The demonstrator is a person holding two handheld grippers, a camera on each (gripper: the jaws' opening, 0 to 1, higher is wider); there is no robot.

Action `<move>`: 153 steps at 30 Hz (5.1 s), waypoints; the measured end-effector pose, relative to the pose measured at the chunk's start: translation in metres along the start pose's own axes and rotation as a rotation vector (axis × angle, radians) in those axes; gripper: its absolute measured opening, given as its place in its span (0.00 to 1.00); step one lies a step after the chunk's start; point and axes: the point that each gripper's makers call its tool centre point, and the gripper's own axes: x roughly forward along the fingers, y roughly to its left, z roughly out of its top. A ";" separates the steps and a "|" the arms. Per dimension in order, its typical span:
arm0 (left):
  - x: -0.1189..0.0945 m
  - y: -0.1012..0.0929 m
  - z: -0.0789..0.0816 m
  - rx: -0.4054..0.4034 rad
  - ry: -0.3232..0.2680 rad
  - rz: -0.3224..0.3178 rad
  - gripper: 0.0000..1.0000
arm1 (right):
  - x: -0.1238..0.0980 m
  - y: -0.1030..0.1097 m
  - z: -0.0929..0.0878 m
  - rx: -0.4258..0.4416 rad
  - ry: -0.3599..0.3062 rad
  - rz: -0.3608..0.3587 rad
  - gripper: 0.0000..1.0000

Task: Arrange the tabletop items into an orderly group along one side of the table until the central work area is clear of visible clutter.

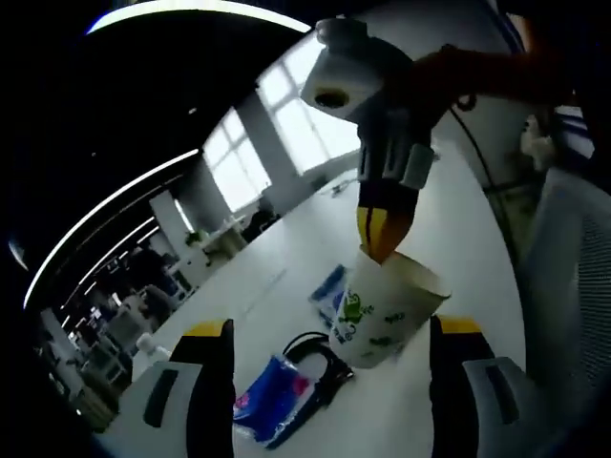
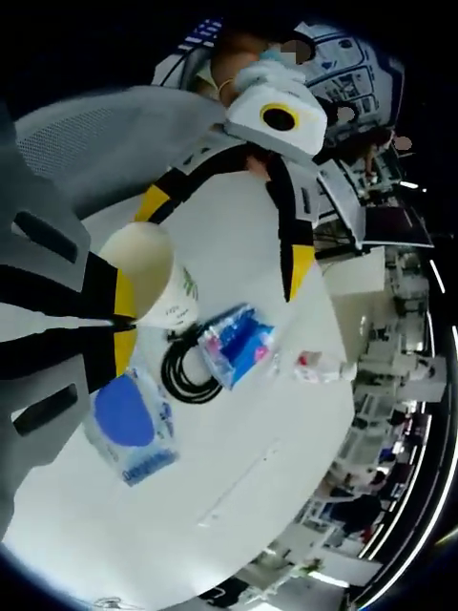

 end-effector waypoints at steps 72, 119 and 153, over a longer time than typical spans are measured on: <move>0.017 -0.035 -0.009 -0.296 0.011 -0.194 0.37 | 0.014 -0.001 0.023 0.066 -0.177 0.080 0.13; 0.027 0.042 -0.040 -0.541 0.012 0.068 0.38 | 0.010 -0.018 0.010 0.122 -0.266 0.042 0.70; 0.074 0.116 -0.067 -0.600 -0.026 0.212 0.37 | 0.034 -0.053 0.003 0.142 -0.275 -0.009 0.93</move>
